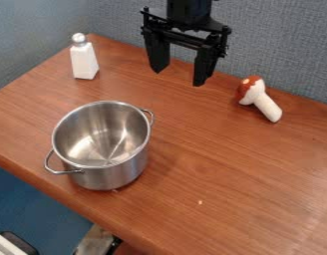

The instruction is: Put the mushroom in the metal pot

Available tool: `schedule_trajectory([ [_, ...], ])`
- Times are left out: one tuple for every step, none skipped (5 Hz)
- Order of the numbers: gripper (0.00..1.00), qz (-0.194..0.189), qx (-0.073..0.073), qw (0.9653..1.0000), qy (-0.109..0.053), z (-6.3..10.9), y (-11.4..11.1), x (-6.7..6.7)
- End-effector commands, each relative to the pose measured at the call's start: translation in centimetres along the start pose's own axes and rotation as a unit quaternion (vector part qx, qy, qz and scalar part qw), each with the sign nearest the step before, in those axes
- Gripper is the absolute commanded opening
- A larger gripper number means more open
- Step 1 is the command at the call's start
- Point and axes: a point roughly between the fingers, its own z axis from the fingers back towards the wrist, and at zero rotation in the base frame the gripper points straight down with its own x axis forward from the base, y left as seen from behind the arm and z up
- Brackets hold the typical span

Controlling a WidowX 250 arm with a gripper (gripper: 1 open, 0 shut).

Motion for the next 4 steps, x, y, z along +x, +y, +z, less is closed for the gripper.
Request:
schedule_trajectory([
  [1.00, -0.005, -0.001, 0.9998, 0.018, -0.4, -2.3, 1.4],
  [1.00, 0.025, 0.007, 0.9996, -0.005, -2.1, -3.6, 3.3],
  [1.00, 0.049, 0.010, 0.9987, -0.003, -3.9, -5.5, 5.6],
  [1.00, 0.059, 0.017, 0.9981, 0.001, -5.9, -7.4, 8.4],
])
